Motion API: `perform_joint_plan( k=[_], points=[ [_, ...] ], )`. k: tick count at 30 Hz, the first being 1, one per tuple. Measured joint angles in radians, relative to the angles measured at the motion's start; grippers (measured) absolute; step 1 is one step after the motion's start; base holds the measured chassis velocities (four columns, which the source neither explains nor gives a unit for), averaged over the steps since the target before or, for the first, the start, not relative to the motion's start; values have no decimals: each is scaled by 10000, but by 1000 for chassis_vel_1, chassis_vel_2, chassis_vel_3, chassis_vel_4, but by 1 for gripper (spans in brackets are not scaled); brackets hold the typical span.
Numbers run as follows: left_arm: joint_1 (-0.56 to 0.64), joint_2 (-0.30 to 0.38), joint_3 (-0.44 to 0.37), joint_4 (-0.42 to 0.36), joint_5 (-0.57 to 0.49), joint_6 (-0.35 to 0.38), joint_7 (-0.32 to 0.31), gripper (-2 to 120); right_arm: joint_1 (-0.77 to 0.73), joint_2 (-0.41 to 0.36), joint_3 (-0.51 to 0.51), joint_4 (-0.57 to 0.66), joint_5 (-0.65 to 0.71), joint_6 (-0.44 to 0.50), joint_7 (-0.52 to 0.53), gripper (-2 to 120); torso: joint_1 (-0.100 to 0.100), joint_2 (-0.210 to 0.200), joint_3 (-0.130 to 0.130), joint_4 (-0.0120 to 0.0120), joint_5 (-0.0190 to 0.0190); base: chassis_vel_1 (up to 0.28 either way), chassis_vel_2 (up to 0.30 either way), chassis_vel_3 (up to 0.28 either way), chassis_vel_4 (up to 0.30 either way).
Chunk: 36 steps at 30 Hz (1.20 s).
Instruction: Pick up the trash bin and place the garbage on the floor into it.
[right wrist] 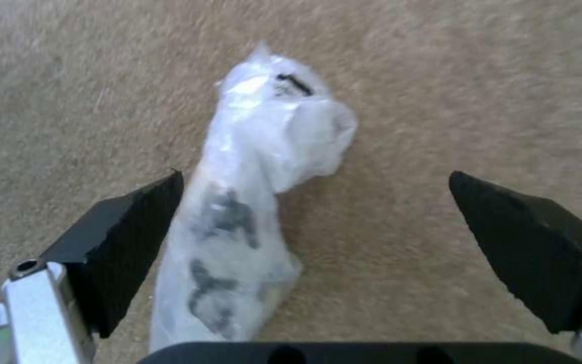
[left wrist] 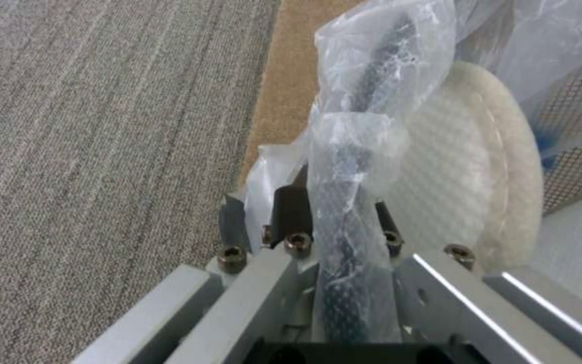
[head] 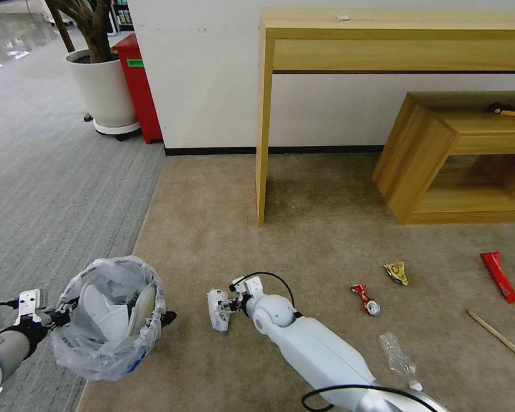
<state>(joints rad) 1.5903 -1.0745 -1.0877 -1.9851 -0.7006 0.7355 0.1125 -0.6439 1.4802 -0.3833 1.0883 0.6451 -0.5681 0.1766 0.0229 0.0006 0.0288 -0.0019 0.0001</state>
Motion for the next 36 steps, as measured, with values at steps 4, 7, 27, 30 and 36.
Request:
perform_joint_plan(
  k=[4,7,27,30,36],
  points=[
    [2,-39,0,-66,19,0,-27,0,291,204,-476,-588,-5,17,11,100,0,0,0,0,0,0,0,0,0],
    [-8,-67,-12,-135,16,0,-53,0,477,374,-723,-984,-13,9,-23,100,0,0,0,-1,0,0,0,0,0],
    [29,-247,52,-571,-24,0,-206,0,795,1315,-687,-3308,-717,1087,-1202,41,0,0,-1,-1,3,0,0,0,0],
    [36,-252,49,-593,-24,0,-205,0,793,1303,-652,-3185,-735,1131,-1144,30,0,0,0,-1,1,0,0,0,0],
    [35,-256,71,-616,-35,0,-193,0,781,1295,-616,-2929,-824,1290,-1064,10,0,0,0,-1,2,0,0,0,0]
  ],
)
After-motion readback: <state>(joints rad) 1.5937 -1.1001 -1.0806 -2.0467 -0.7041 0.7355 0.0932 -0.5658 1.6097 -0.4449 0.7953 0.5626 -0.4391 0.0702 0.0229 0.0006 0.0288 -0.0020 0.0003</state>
